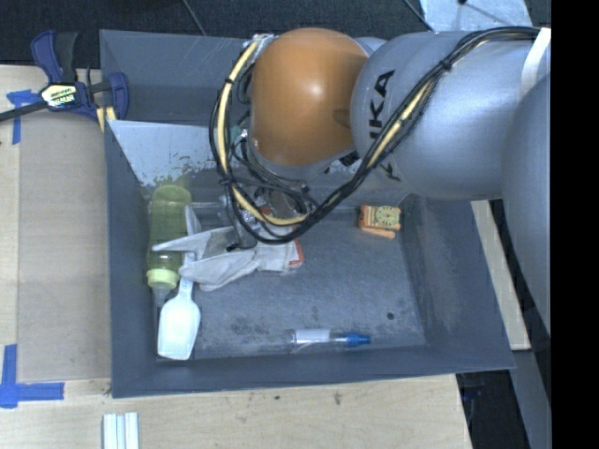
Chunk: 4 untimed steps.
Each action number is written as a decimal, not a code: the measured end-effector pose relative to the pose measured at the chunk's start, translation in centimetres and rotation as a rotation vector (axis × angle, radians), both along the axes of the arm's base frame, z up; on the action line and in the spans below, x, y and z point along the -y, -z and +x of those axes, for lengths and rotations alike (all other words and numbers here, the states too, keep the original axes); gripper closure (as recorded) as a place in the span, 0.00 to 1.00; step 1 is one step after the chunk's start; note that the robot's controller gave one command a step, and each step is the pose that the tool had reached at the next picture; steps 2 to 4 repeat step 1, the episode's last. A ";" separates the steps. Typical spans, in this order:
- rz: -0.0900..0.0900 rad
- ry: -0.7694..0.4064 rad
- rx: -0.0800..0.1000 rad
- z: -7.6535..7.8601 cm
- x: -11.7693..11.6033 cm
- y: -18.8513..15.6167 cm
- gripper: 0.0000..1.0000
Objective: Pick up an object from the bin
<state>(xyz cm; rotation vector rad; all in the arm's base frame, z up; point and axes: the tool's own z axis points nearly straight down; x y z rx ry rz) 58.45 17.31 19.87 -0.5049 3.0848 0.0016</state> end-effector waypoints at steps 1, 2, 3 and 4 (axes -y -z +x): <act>-0.002 -0.047 -0.005 4.5 0.4 -14.8 1.00; -0.002 -0.047 -0.005 4.5 0.4 -14.8 1.00; -0.002 -0.047 -0.005 4.5 0.4 -14.8 1.00; -0.002 -0.047 -0.005 4.5 0.4 -14.8 1.00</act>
Offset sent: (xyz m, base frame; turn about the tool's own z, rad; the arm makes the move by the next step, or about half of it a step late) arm 0.0000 0.0000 0.0000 0.0000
